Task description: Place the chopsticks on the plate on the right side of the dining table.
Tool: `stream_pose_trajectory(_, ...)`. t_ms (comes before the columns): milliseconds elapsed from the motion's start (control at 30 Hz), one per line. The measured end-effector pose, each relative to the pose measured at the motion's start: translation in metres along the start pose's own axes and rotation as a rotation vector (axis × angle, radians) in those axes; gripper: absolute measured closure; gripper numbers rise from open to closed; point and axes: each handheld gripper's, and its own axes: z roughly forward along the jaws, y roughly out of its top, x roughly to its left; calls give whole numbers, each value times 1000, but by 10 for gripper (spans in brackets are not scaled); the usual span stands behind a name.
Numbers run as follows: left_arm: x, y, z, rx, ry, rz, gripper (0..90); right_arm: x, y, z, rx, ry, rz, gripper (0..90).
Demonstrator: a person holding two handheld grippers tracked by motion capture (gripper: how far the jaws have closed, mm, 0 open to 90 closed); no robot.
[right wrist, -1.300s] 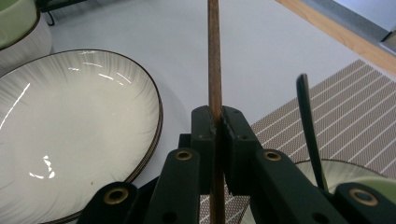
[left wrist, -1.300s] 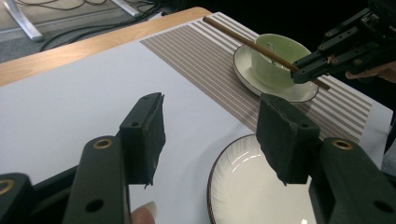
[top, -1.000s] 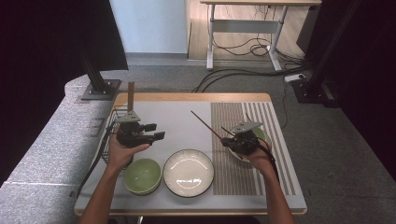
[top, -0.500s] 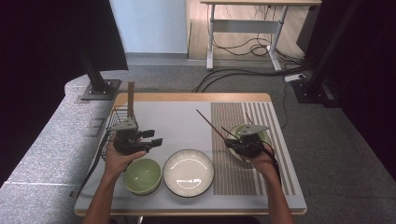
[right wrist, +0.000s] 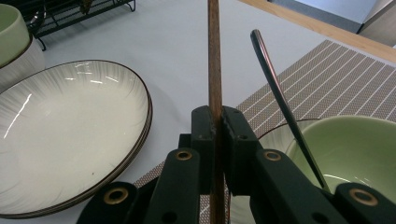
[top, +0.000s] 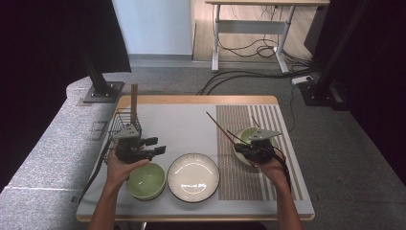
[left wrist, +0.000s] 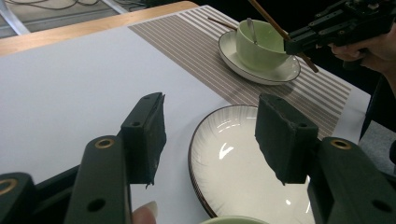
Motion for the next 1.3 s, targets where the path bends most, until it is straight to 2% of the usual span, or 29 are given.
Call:
stream_pose_trajectory(300,0,-9,4,14,-10,-6,437,-4,-4,0,3,-16,20,845)
stream_pose_trajectory(433,-4,-11,6,15,-10,4,437,-6,-6,-1,2,-21,35,845)
stream_pose_trajectory(800,-5,-12,7,11,-20,6,438,-11,-12,-10,-14,-41,64,844)
stream_pose_trajectory(1100,-5,-13,9,19,-7,6,440,-15,-14,-16,-26,-52,77,845)
stream_pose_trajectory(1300,-2,-14,7,7,-8,-7,440,-17,-15,-19,-34,-60,85,845)
